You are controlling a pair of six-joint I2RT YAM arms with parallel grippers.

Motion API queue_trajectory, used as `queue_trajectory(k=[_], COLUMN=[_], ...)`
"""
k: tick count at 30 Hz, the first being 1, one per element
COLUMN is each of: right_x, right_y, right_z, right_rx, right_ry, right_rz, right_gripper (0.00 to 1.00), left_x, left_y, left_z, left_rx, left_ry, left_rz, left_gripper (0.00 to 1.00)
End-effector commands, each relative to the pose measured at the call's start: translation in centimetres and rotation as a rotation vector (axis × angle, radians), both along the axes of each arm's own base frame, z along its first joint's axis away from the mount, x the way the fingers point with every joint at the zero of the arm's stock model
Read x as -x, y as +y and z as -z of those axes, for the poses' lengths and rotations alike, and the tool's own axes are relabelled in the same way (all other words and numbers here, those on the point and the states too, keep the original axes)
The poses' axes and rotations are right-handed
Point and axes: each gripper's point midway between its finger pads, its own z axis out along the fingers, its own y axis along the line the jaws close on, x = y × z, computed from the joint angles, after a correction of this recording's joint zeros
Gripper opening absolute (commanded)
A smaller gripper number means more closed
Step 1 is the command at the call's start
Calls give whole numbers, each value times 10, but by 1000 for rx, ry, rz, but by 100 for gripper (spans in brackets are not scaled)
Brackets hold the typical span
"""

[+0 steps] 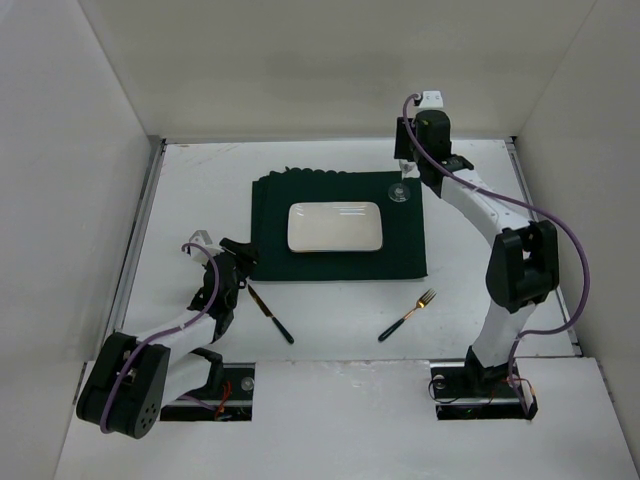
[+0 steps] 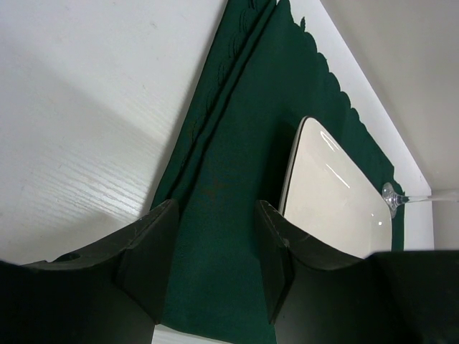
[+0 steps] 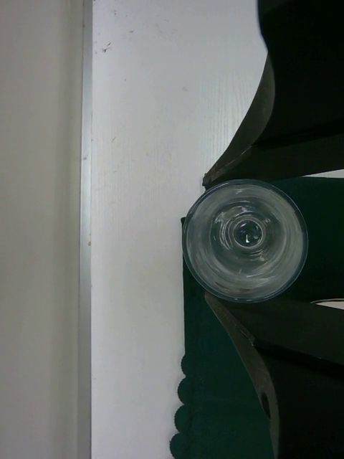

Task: Set the dinner table for one person

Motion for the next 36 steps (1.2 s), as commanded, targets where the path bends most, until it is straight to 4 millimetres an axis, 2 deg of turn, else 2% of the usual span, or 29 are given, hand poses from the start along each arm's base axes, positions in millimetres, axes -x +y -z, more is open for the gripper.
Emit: queue_trajectory(k=[1, 10, 19, 24, 26, 28, 29, 30, 32, 33, 34, 36], right_x=[-14, -8, 4, 24, 37, 54, 64, 75, 101, 115, 131, 154], right_y=[4, 3, 1, -5, -8, -6, -5, -5, 0, 6, 19, 47], right_z=[-42, -51, -81, -114, -129, -135, -135, -131, -114, -100, -79, -45], right_rx=[-21, -29, -49, -84, -98, -121, -139, -166, -249, -303, -374, -428], right_ry=[-145, -158, -205, -258, -283, -293, -293, -287, -263, -238, -200, -123], right_rz=[14, 18, 15, 16, 16, 12, 11, 13, 20, 12, -15, -107], right_gripper=[63, 77, 83, 87, 88, 86, 81, 71, 40, 25, 15, 10], left_x=[-10, -10, -10, -9, -9, -10, -10, -11, -11, -11, -10, -9], left_y=[-1, -1, -2, 4, 6, 6, 6, 6, 6, 8, 8, 9], left_z=[-21, -21, -22, -26, -26, -27, -27, -28, -30, -31, -32, -36], left_rx=[13, 14, 10, 6, 3, -1, -6, -15, -40, -52, -70, -94], left_ry=[-69, -71, -74, -85, -85, -87, -86, -85, -82, -83, -79, -77], left_rz=[-11, -10, -8, -23, -26, -24, -23, -24, -25, -31, -38, -51], left_gripper=[44, 44, 44, 44, 44, 44, 44, 43, 41, 39, 35, 29])
